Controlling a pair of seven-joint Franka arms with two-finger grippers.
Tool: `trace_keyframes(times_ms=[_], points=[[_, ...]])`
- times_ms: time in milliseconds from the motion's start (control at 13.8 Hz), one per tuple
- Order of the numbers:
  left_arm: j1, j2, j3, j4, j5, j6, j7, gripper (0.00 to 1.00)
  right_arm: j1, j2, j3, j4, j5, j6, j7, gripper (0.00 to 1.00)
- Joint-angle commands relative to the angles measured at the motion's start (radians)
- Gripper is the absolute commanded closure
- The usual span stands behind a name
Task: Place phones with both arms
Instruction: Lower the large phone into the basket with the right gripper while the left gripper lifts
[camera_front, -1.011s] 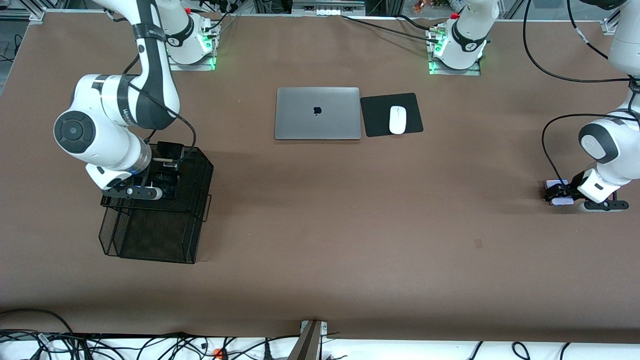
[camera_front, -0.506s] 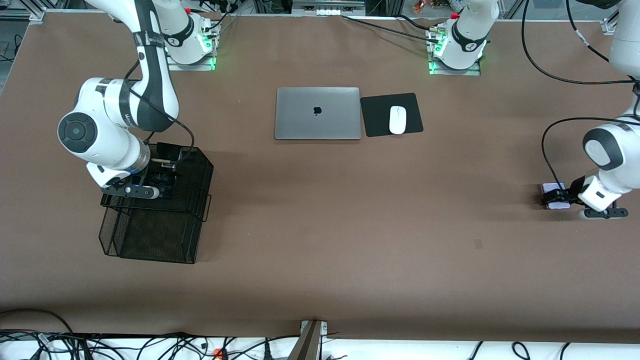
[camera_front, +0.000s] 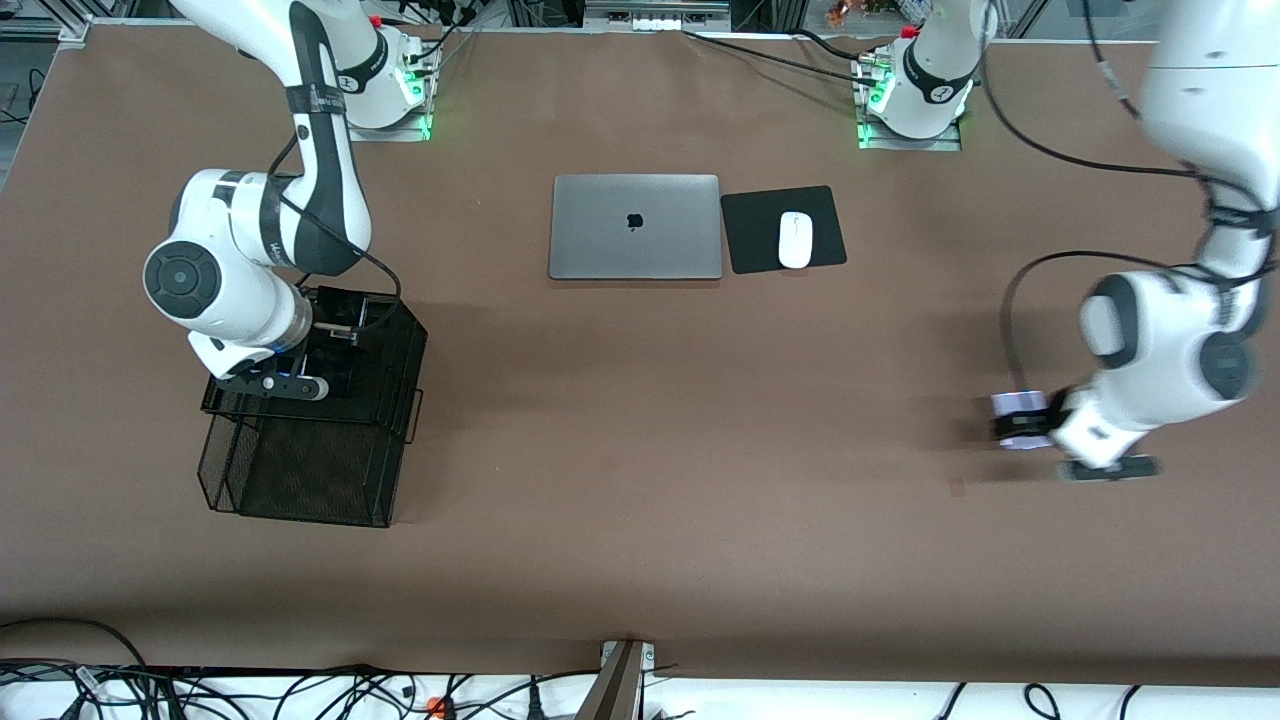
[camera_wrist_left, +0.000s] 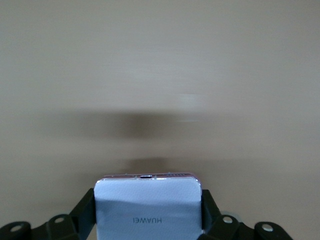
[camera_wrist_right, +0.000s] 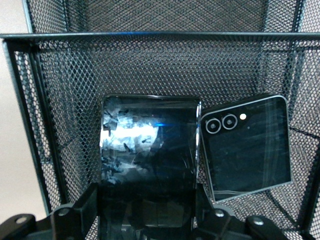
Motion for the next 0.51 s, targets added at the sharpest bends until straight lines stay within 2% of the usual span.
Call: trace_keyframes(times_ms=[0,289,361,433], points=[[-0.140,-0.004,0.020,0.024,-0.016,-0.029,-0.154,1.00,0.011,-0.011,-0.006,0.011,-0.013,-0.001,0.014,0.37],[-0.362,0.058,0.022,0.130,-0.014,-0.029,-0.472,1.00,0.009,-0.011,-0.006,0.043,-0.015,-0.012,0.006,0.22],[-0.416,0.087,0.023,0.169,-0.014,-0.030,-0.538,1.00,0.009,-0.011,-0.006,0.046,-0.015,-0.012,0.000,0.07],[-0.471,0.114,0.026,0.205,-0.014,-0.030,-0.592,1.00,0.008,-0.011,-0.006,0.048,-0.015,-0.010,-0.002,0.00]])
